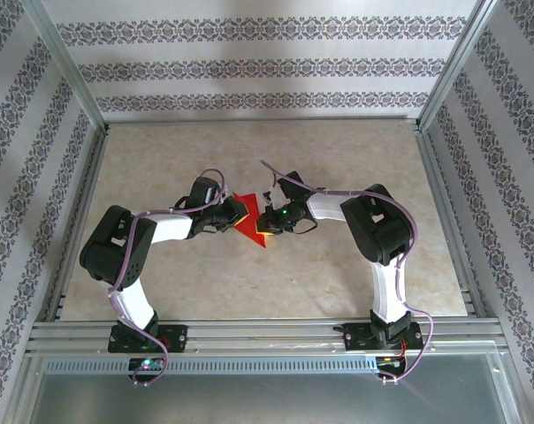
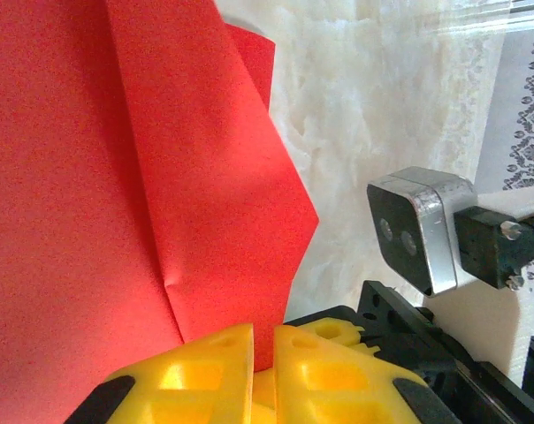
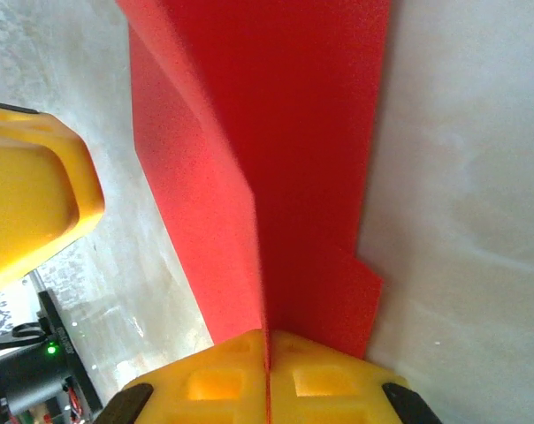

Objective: Fold a paper plane with a square sheet of paper (pick it up from the middle)
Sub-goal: Fourth fold the wing at the center of the table.

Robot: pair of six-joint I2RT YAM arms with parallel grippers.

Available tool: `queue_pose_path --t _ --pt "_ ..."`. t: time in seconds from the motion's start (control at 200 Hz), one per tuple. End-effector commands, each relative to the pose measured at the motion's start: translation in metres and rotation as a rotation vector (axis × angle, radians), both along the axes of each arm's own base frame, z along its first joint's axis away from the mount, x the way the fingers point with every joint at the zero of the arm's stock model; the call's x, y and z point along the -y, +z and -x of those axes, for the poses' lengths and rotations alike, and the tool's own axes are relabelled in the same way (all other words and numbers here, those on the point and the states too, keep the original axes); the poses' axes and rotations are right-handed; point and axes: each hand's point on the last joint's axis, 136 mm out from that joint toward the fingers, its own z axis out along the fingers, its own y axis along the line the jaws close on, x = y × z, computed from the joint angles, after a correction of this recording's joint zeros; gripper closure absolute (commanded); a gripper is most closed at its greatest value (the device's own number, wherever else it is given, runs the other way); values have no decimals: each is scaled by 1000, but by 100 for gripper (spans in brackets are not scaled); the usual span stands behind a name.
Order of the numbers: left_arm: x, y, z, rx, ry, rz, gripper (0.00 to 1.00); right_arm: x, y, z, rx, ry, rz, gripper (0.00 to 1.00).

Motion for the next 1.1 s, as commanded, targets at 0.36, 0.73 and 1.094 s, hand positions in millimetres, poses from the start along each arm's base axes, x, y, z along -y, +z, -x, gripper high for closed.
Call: queue_pose_path --t 0.36,0.73,1.094 --pt "15 -3 -15 39 -35 74 86 6 -15 3 -76 -23 -23 91" --pt "15 -21 -16 6 -31 61 86 5 -17 4 -87 -19 -29 89" --pt "11 -36 -12 -43 -13 39 86 4 -2 2 -79 -21 -38 83"
